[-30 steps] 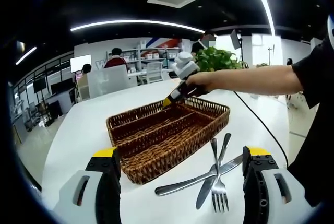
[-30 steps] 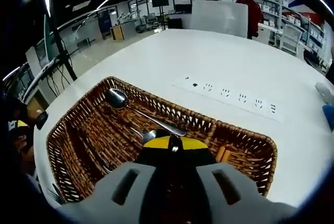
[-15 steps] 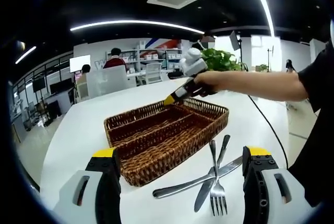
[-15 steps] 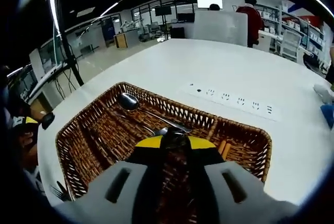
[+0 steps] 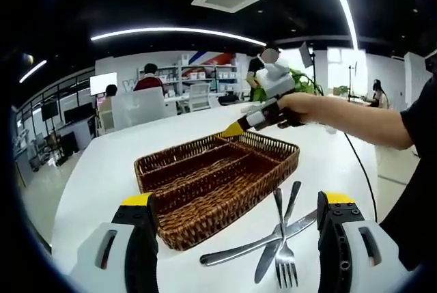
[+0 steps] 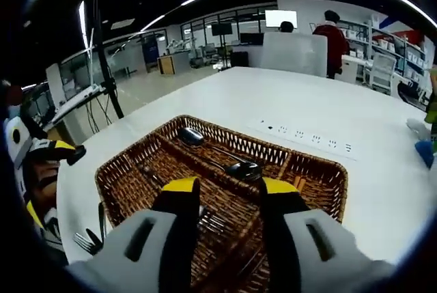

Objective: Arrange the knives, forks, and spoons in their matching storage slots by inserting each utensil handle-first until every utensil is classified and aligned in the correct compartment

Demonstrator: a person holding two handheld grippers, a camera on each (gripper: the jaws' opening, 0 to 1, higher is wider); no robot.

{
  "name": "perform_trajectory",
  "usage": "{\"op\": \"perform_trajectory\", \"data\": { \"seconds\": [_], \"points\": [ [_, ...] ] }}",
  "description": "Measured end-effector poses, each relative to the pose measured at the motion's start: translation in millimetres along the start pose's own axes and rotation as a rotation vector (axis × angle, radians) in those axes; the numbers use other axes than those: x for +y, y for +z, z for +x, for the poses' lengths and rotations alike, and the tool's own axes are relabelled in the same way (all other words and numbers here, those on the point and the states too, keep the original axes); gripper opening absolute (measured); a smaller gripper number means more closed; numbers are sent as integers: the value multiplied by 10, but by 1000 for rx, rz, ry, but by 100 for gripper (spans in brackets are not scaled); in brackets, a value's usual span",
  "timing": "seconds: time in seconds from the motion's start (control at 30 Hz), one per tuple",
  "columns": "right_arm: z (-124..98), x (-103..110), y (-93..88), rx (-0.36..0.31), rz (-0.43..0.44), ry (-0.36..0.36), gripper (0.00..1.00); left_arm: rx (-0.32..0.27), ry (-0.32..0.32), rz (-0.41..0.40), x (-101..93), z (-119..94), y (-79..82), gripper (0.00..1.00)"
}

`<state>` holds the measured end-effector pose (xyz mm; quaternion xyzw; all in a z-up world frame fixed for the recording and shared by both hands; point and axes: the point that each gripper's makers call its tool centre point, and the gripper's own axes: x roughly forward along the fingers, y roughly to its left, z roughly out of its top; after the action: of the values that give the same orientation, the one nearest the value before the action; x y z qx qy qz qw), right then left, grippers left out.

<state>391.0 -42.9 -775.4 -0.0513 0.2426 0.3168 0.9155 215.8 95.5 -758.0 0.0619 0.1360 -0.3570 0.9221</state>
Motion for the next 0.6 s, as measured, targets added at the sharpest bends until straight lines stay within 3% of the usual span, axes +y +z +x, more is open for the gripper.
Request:
{"op": "perform_trajectory", "data": {
  "seconds": [0.17,0.6],
  "points": [
    [-240,72,4,-51,-5,0,43,5,2,-4,12,6,-8,99],
    [-798,307,-193,-136,-1,-21,61,-5,-6,-17,-30,17,2,99]
  ]
}}
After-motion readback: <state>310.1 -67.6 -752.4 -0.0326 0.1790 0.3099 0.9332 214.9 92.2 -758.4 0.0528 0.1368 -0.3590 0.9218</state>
